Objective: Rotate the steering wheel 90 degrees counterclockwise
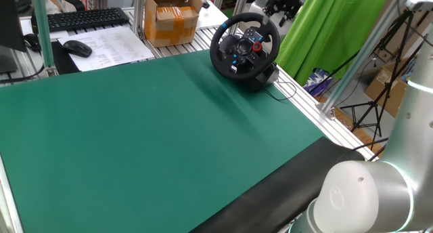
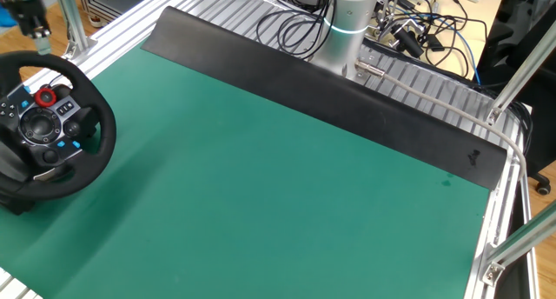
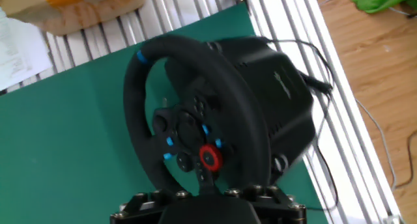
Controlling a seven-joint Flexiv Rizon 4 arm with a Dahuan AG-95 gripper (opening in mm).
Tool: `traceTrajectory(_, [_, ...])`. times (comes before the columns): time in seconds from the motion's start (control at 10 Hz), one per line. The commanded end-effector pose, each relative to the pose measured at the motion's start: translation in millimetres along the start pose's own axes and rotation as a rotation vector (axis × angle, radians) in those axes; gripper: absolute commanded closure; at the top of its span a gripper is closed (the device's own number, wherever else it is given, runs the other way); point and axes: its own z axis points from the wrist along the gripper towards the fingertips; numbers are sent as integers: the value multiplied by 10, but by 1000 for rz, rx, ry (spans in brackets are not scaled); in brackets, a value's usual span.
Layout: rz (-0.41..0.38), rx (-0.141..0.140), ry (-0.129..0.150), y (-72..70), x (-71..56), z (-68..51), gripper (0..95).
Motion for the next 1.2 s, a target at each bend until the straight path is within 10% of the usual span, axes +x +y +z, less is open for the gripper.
traceTrajectory(0.1, [54, -23, 50, 139, 186, -55, 950])
traceTrajectory(1.2, [188, -5, 8, 254, 531, 50, 950])
